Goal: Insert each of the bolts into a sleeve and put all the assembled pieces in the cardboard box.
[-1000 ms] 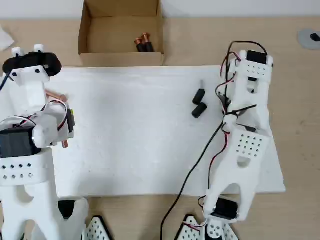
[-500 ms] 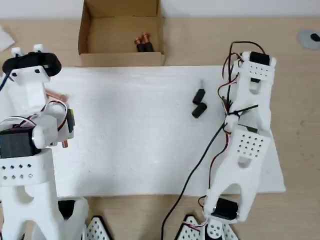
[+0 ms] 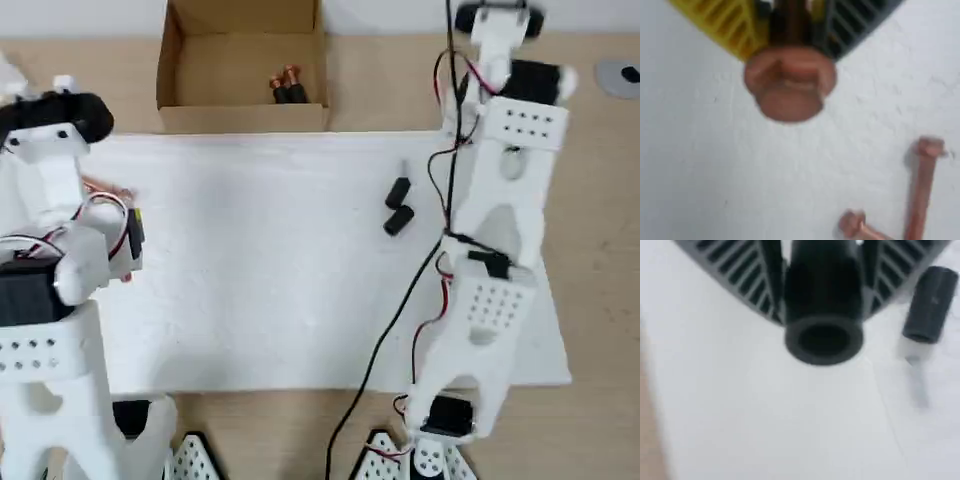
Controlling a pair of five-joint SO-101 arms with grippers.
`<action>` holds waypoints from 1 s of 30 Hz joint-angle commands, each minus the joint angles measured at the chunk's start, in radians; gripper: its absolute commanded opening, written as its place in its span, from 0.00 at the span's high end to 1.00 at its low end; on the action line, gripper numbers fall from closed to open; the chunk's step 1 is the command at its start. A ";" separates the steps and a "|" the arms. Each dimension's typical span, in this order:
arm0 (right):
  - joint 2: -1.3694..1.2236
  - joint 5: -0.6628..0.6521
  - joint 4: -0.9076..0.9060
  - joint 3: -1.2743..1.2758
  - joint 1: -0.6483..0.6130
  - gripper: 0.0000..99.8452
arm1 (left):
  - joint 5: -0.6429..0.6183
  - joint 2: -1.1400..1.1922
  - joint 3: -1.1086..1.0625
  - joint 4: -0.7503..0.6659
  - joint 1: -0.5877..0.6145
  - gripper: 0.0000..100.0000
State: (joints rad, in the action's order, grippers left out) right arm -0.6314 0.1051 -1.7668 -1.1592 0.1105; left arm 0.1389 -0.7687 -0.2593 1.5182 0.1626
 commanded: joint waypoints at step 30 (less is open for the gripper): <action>1.896 -0.221 0.669 1.977 -0.277 0.99 | -0.178 -0.395 -0.264 -0.374 -0.170 0.99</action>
State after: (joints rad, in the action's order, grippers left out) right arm 1.1638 -0.1235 -1.2451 0.6222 -0.1504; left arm -0.0054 -1.1308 -0.4987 1.2114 0.0061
